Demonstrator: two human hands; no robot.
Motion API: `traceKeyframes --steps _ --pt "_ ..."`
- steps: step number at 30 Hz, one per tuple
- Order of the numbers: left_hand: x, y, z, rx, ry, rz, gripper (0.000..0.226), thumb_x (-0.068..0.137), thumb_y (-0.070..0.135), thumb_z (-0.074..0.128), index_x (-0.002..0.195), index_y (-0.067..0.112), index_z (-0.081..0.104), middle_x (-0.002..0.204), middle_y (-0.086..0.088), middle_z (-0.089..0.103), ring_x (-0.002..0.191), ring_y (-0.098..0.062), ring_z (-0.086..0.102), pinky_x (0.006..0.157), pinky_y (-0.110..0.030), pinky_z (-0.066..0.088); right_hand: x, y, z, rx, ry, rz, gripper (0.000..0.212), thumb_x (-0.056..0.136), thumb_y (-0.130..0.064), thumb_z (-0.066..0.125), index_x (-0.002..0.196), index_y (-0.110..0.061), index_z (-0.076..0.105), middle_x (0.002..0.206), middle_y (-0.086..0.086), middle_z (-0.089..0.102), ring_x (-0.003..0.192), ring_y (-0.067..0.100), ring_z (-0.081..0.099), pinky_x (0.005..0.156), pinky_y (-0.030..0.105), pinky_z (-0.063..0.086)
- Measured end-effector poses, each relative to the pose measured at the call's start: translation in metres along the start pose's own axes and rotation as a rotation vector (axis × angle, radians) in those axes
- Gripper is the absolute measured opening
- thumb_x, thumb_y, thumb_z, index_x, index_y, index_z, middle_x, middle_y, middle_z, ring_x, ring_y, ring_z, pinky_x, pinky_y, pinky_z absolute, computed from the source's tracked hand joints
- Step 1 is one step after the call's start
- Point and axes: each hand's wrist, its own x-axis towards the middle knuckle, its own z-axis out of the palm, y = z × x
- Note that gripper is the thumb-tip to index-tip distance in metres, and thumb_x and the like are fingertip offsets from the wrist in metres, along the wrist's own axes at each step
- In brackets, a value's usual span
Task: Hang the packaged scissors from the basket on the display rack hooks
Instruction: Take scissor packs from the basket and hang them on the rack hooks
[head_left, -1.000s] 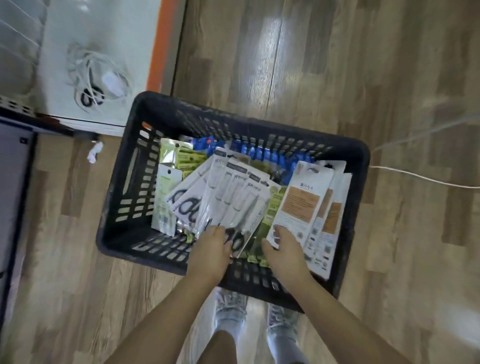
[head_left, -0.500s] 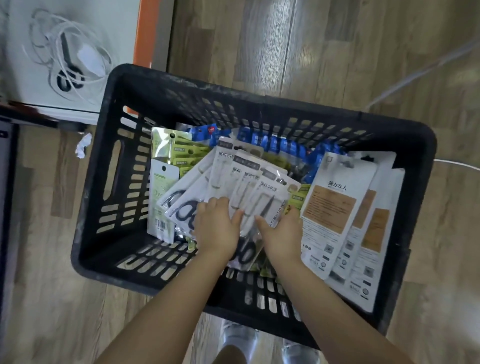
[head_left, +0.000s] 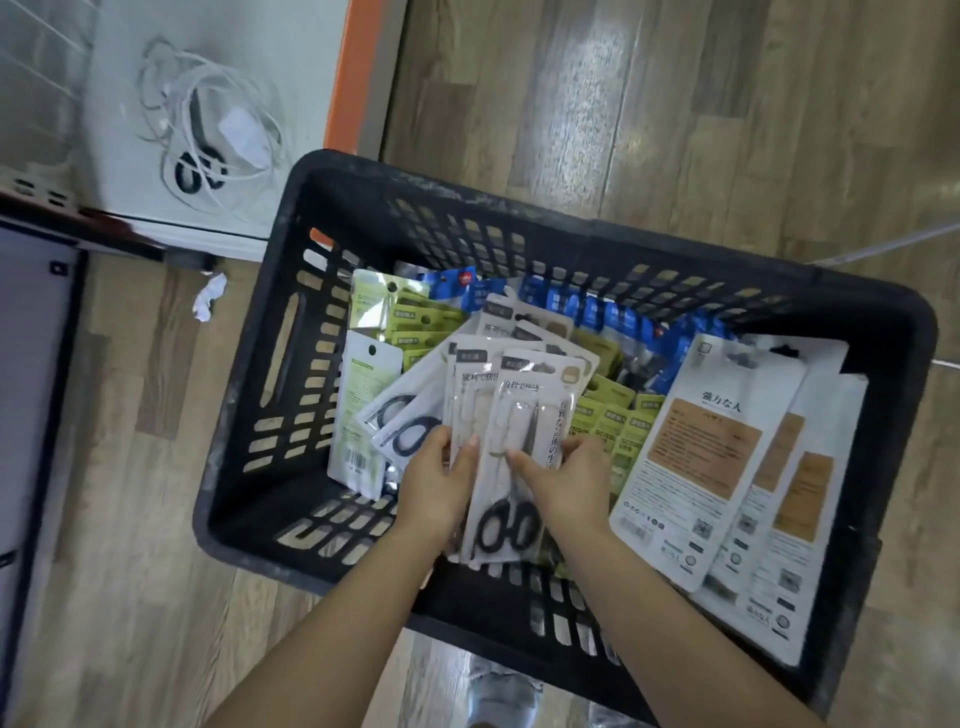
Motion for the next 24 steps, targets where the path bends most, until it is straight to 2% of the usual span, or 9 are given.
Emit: traceKeyframes --steps 3,6,10,14,15,18,19,22,24 --pt "0.006 -0.003 -0.008 -0.023 0.037 -0.018 0.009 0.098 0.025 0.047 0.097 0.018 0.052 0.089 0.007 0.060 0.086 -0.012 0.058 0.074 -0.025 0.046 -0.003 -0.002 0.007 0.031 0.031 -0.022 0.072 0.068 -0.036 0.082 0.122 -0.007 0.043 0.122 0.008 0.050 0.112 0.027 0.051 0.094 0.039 0.045" --pt "0.010 -0.003 -0.016 -0.073 0.072 -0.052 0.014 0.099 0.024 0.044 0.104 0.014 0.052 0.100 -0.001 0.060 0.097 -0.019 0.057 0.084 -0.030 0.044 -0.001 0.000 0.010 0.060 0.007 -0.010 0.067 0.066 -0.040 0.082 0.113 -0.013 0.044 0.115 0.007 0.057 0.107 0.027 0.055 0.092 0.044 0.047" --pt "0.009 -0.003 -0.031 -0.157 0.107 -0.068 0.016 0.099 0.023 0.043 0.112 0.016 0.052 0.107 -0.001 0.061 0.103 -0.019 0.058 0.091 -0.033 0.046 -0.002 -0.005 -0.001 0.189 -0.106 0.085 0.049 0.077 -0.029 0.077 0.109 -0.015 0.043 0.105 -0.001 0.057 0.095 0.018 0.054 0.085 0.031 0.044" --pt "-0.003 0.009 -0.050 -0.182 0.175 -0.054 0.015 0.098 0.020 0.045 0.108 0.013 0.054 0.107 -0.005 0.062 0.102 -0.021 0.059 0.094 -0.036 0.047 -0.017 -0.016 -0.008 0.303 -0.255 0.130 0.027 0.093 -0.020 0.058 0.119 -0.013 0.055 0.113 0.002 0.064 0.090 0.015 0.060 0.071 0.025 0.046" --pt "-0.008 0.013 -0.057 -0.188 0.188 -0.060 0.013 0.098 0.020 0.045 0.105 0.013 0.053 0.109 -0.006 0.062 0.103 -0.022 0.058 0.095 -0.037 0.046 -0.022 -0.021 -0.010 0.294 -0.275 0.130 0.028 0.096 -0.020 0.053 0.123 -0.013 0.054 0.116 0.002 0.063 0.091 0.015 0.060 0.073 0.026 0.046" --pt "-0.027 0.032 -0.081 -0.214 0.229 -0.084 0.010 0.098 0.023 0.046 0.101 0.015 0.052 0.111 -0.009 0.063 0.102 -0.023 0.059 0.095 -0.041 0.047 -0.044 -0.048 -0.020 0.256 -0.322 0.139 0.044 0.097 -0.028 0.051 0.139 -0.018 0.041 0.139 -0.001 0.049 0.117 0.022 0.052 0.101 0.039 0.041" --pt "-0.036 0.040 -0.092 -0.227 0.252 -0.084 0.011 0.098 0.024 0.046 0.102 0.015 0.052 0.110 -0.009 0.063 0.100 -0.023 0.059 0.093 -0.040 0.047 -0.054 -0.061 -0.025 0.249 -0.342 0.124 0.049 0.096 -0.032 0.051 0.142 -0.021 0.037 0.142 -0.002 0.046 0.122 0.023 0.049 0.105 0.043 0.038" --pt "-0.071 0.073 -0.130 -0.257 0.328 -0.090 0.020 0.098 0.029 0.045 0.106 0.013 0.052 0.105 -0.005 0.060 0.099 -0.025 0.058 0.086 -0.034 0.045 -0.092 -0.110 -0.044 0.243 -0.390 0.032 0.043 0.097 -0.029 0.049 0.139 -0.018 0.041 0.131 -0.001 0.053 0.113 0.021 0.052 0.094 0.035 0.041" --pt "-0.102 0.097 -0.160 -0.321 0.374 -0.111 0.020 0.096 0.035 0.048 0.101 0.016 0.053 0.104 -0.003 0.060 0.101 -0.027 0.059 0.091 -0.039 0.047 -0.127 -0.152 -0.060 0.230 -0.428 -0.082 0.035 0.098 -0.025 0.048 0.132 -0.017 0.047 0.130 0.001 0.056 0.112 0.022 0.054 0.095 0.036 0.042"
